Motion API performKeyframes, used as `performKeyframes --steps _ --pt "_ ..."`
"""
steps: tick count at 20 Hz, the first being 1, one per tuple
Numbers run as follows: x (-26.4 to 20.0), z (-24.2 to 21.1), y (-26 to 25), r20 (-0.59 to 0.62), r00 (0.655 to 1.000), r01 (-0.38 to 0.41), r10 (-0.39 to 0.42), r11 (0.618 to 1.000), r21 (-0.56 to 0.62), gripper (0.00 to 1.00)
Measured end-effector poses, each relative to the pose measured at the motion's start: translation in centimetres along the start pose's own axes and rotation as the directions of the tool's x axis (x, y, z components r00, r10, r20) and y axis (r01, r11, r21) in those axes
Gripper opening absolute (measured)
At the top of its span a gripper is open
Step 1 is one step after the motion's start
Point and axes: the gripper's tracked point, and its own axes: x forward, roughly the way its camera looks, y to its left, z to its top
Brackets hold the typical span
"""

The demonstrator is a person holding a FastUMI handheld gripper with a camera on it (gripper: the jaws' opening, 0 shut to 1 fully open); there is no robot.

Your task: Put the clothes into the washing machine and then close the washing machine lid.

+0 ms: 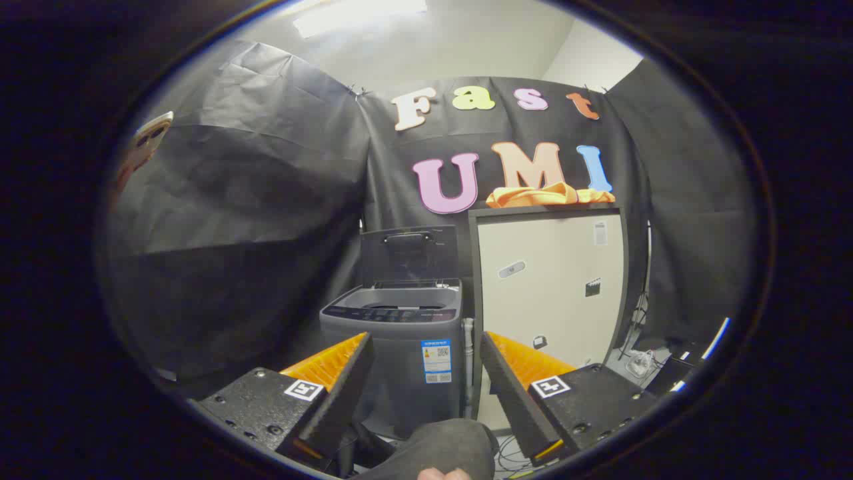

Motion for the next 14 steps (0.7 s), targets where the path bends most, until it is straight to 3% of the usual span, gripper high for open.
performKeyframes --steps 14 --pt "0.0 -0.17 0.08 -0.003 1.0 -0.002 0.002 1.0 0.004 0.97"
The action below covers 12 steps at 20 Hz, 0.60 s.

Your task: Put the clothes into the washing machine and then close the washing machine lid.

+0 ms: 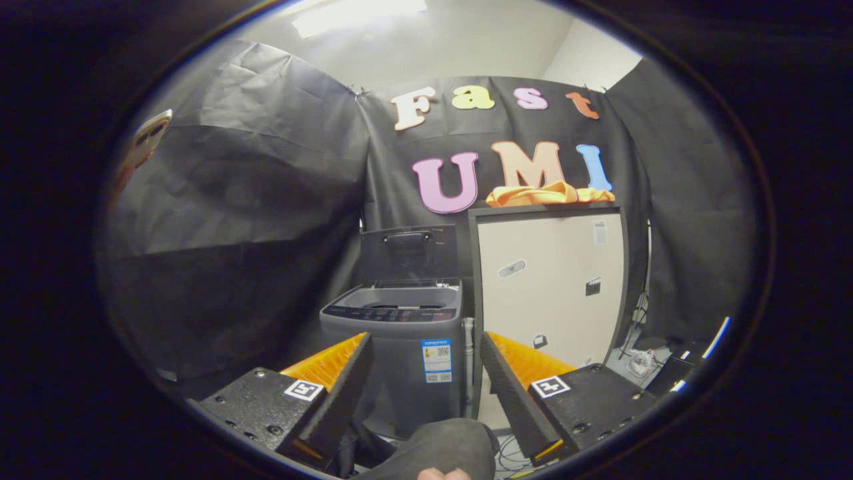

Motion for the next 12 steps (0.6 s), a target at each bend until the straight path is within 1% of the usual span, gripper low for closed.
performKeyframes --steps 8,12 --pt "0.04 0.1 -0.09 -0.002 1.0 0.0 0.0 1.0 -0.009 0.97" --pt "0.67 0.74 -0.92 0.003 1.0 0.009 -0.009 1.0 -0.015 0.97"
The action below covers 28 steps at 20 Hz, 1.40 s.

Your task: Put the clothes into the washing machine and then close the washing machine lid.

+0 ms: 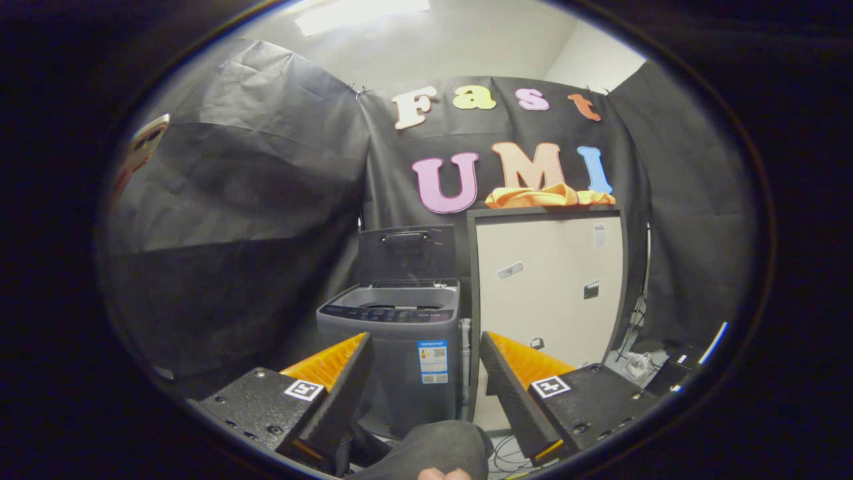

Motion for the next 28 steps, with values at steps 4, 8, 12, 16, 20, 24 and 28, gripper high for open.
performKeyframes --steps 4,8,12,16,20,24,28 --pt "0.8 0.6 -1.1 0.0 1.0 0.007 -0.007 1.0 0.015 0.97" --pt "2.3 1.8 -2.4 0.01 1.0 0.02 -0.02 1.0 0.005 0.97" --pt "4.5 3.0 -3.7 0.012 1.0 0.024 -0.024 1.0 0.001 0.97" --pt "6.7 4.6 -5.5 0.013 0.999 0.039 -0.039 0.999 -0.025 0.97" --pt "8.8 5.7 -7.3 0.013 0.999 0.05 -0.05 0.998 -0.023 0.97" --pt "10.9 6.3 -9.3 0.006 0.997 0.073 -0.073 0.997 -0.03 0.97" --pt "12.7 7.4 -10.9 -0.003 0.996 0.086 -0.086 0.996 -0.03 0.97"
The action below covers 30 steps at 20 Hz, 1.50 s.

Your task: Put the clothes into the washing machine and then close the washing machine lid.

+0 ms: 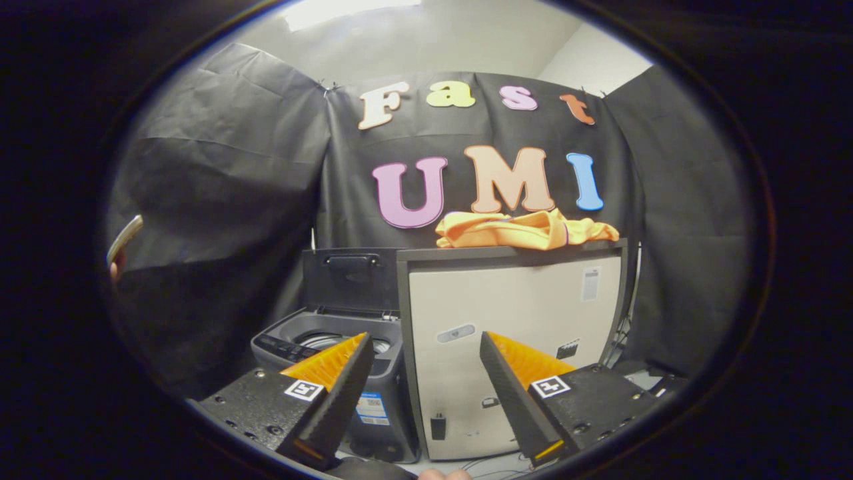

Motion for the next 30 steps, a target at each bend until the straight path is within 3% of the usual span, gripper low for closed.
performKeyframes --steps 9,17,24,30 --pt "4.7 6.7 -4.1 0.037 0.997 0.072 -0.071 0.997 -0.024 0.97" --pt "11.6 11.9 -8.5 0.021 0.983 0.186 -0.185 0.972 -0.146 0.97" --pt "18.0 12.0 -10.5 -0.178 0.967 0.158 -0.184 0.976 -0.153 0.98" --pt "22.0 8.9 -13.0 -0.349 0.918 0.148 -0.187 0.979 -0.137 0.98"
